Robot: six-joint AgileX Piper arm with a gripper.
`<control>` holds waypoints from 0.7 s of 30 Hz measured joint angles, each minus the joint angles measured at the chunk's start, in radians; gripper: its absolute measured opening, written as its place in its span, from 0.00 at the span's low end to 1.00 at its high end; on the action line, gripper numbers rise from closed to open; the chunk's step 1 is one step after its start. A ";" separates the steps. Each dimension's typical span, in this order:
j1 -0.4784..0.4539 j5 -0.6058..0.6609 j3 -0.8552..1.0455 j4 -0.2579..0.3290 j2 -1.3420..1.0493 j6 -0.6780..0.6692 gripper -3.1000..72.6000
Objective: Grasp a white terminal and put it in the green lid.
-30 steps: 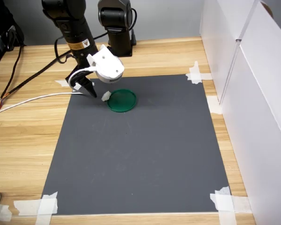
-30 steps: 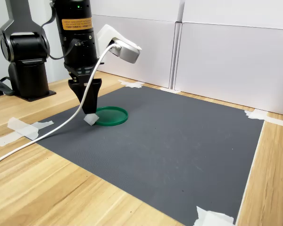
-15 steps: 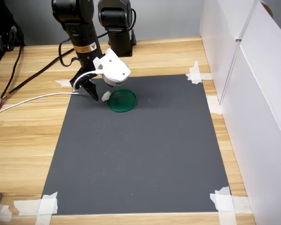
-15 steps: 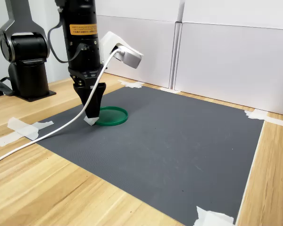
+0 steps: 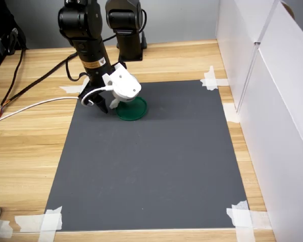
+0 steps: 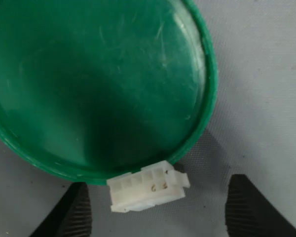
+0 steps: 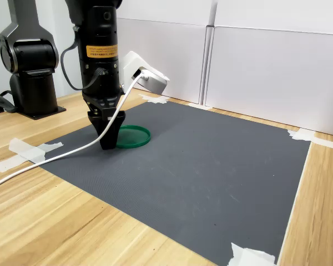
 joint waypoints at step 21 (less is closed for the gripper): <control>0.000 0.013 0.000 -0.007 -0.132 0.026 0.46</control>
